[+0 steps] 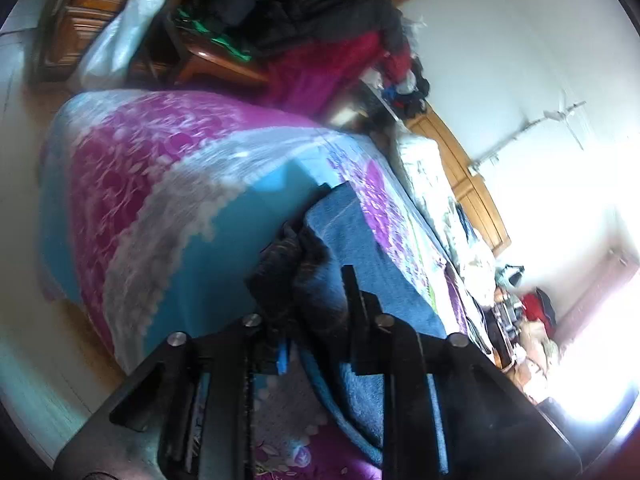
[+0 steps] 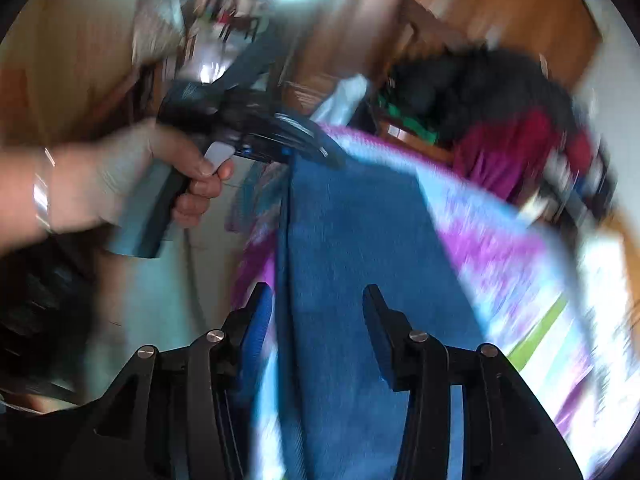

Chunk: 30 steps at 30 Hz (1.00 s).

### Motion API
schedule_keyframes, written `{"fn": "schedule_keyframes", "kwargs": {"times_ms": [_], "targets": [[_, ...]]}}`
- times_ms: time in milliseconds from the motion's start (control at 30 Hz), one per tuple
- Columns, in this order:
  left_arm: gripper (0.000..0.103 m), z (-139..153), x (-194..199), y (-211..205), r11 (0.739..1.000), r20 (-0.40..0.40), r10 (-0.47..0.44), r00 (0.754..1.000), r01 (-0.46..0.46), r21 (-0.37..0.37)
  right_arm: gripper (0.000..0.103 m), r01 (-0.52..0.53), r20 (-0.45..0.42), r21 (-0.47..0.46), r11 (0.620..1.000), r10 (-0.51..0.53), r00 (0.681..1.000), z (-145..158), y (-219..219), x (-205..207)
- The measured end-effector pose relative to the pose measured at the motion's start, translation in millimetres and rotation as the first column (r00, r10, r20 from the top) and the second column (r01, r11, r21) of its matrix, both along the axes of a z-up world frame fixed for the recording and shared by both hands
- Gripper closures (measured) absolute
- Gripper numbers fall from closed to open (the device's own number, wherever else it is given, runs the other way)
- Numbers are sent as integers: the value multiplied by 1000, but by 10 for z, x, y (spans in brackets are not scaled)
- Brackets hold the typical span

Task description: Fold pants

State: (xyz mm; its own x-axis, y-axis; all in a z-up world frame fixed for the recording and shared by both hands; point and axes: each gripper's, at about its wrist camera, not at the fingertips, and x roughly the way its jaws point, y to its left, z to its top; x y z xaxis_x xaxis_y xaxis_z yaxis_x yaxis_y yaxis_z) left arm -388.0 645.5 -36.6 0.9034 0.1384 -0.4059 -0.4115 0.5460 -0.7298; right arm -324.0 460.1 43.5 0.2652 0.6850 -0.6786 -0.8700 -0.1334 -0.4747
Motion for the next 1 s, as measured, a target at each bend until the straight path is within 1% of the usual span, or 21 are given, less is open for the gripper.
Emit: {"fn": "schedule_keyframes", "kwargs": {"times_ms": [33, 67, 100, 167, 267, 367, 400, 433, 500, 567, 600, 667, 700, 767, 800, 833, 867, 900, 933, 967, 1000], "targets": [[89, 24, 34, 20, 1000, -13, -19, 1000, 19, 2, 44, -16, 73, 12, 1000, 15, 997, -69, 97, -106], [90, 22, 42, 31, 999, -22, -33, 999, 34, 7, 41, -23, 126, 25, 999, 19, 992, -133, 192, -193], [90, 50, 65, 38, 998, -35, -58, 998, 59, 21, 35, -18, 158, 37, 999, 12, 987, -192, 287, -259], [90, 89, 99, 46, 994, -62, -95, 993, 98, 40, 34, -6, 187, 42, 999, -2, 982, -301, 465, -365], [91, 130, 144, 74, 986, -98, -154, 983, 159, 45, 35, 16, 258, 32, 999, -24, 966, -494, 755, -463], [91, 115, 148, 99, 979, -122, -198, 973, 203, 29, 36, 57, 346, 39, 998, -67, 936, -669, 1044, -490], [91, 109, 147, 103, 978, -126, -204, 971, 209, 28, 40, 73, 346, 34, 997, -81, 935, -715, 1154, -484], [91, 107, 154, 108, 975, -133, -215, 968, 221, 28, 49, 91, 343, 23, 996, -94, 935, -758, 1243, -458], [91, 111, 176, 113, 971, -142, -233, 962, 239, 29, 62, 87, 325, 24, 996, -90, 941, -788, 1355, -433], [90, 80, 189, 152, 970, -137, -241, 961, 245, 8, 66, 86, 350, 29, 996, -91, 932, -816, 1393, -431], [90, 48, 184, 174, 969, -129, -246, 961, 246, -12, 70, 99, 344, 16, 995, -99, 934, -824, 1408, -410], [90, 13, 182, 172, 970, -125, -245, 962, 244, -23, 70, 143, 312, -1, 990, -135, 940, -814, 1433, -337], [90, 11, 177, 162, 969, -124, -246, 961, 245, -21, 70, 147, 262, -13, 989, -139, 955, -774, 1407, -292], [90, 18, 143, 153, 970, -121, -242, 963, 241, -20, 69, 147, 87, -32, 989, -143, 986, -601, 1298, -121], [89, 13, 127, 148, 971, -118, -239, 964, 238, -21, 65, 136, -50, -37, 990, -138, 989, -487, 1249, 31], [88, 3, 109, 144, 972, -115, -235, 965, 234, -22, 51, 141, -154, -48, 989, -147, 977, -396, 1238, 223], [87, -19, 85, 142, 974, -111, -228, 967, 226, -27, 42, 149, -209, -67, 987, -160, 965, -345, 1280, 412], [86, -35, 73, 134, 975, -109, -223, 969, 221, -30, 26, 138, -257, -85, 987, -155, 954, -303, 1344, 621], [81, -44, 72, 129, 976, -105, -218, 970, 216, -33, 13, 102, -286, -121, 987, -133, 949, -296, 1448, 796], [80, -55, 64, 113, 980, -93, -198, 976, 196, -34, 10, 58, -289, -153, 987, -101, 952, -310, 1559, 907], [79, -59, 62, 116, 982, -85, -186, 979, 183, -37, 10, -4, -295, -174, 985, -48, 954, -319, 1642, 988]]}}
